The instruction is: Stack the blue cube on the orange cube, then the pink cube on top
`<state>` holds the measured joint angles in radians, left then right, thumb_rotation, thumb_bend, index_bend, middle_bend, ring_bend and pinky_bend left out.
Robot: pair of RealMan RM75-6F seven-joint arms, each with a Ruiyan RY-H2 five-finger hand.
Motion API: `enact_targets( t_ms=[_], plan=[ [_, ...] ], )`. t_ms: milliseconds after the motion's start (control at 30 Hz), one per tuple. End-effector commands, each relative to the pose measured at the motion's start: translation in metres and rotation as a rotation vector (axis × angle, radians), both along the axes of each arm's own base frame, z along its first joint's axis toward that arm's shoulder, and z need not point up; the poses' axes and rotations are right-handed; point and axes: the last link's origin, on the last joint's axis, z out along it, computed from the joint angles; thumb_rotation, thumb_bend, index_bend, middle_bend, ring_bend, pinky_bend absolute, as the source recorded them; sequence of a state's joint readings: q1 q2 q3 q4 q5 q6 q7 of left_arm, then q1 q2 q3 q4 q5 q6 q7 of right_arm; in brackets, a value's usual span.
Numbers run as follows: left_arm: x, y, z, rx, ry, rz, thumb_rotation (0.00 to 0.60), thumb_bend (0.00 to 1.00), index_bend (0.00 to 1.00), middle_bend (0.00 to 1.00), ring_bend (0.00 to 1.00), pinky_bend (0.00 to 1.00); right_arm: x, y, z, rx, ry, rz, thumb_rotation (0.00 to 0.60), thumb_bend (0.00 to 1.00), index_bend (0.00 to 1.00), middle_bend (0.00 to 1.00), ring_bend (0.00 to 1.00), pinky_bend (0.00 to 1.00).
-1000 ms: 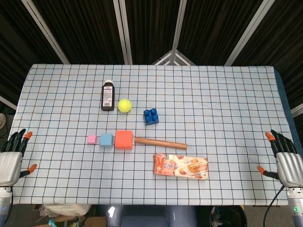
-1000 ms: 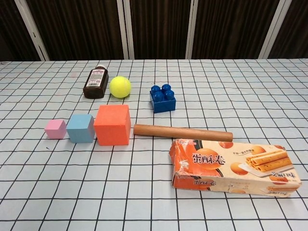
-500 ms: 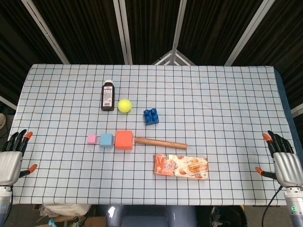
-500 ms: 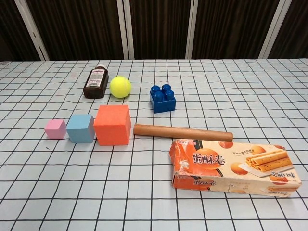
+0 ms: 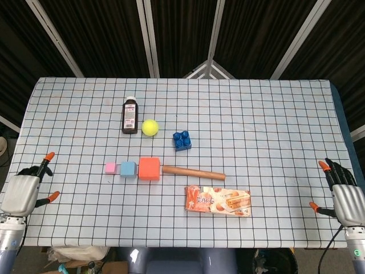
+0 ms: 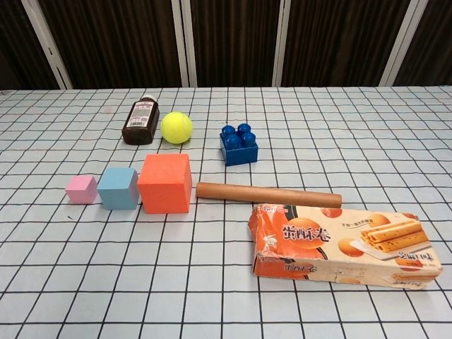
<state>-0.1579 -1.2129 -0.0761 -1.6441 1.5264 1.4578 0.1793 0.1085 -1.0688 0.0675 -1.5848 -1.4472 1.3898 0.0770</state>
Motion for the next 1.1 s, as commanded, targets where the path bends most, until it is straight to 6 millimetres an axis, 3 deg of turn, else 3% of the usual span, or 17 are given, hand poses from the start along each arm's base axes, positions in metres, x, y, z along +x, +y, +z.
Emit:
enact_targets(
  t_ms=[33,233,533,1100],
  plan=[
    [0.022,0.021,-0.006,-0.037,0.016,-0.025,0.600,0.04,0.14,0.75,0.70,0.74,0.000,0.000,0.001,0.000,-0.002,0.002,0.600,0.13,0.00,0.01,0.03,0.10],
    [0.050,0.040,-0.019,-0.204,0.041,0.040,0.600,0.03,0.22,0.83,0.79,0.84,-0.002,0.001,0.003,-0.003,-0.011,-0.001,0.600,0.13,0.00,0.01,0.03,0.10],
    [0.080,0.068,-0.047,-0.289,0.079,0.083,0.600,0.05,0.28,0.84,0.80,0.85,-0.003,0.000,0.004,-0.001,-0.019,0.003,0.600,0.13,0.00,0.01,0.03,0.10],
    [0.098,0.101,-0.097,-0.332,0.148,0.124,0.600,0.08,0.29,0.84,0.80,0.85,-0.006,0.001,0.009,-0.015,-0.035,0.000,0.600,0.13,0.00,0.01,0.03,0.10]
  ],
)
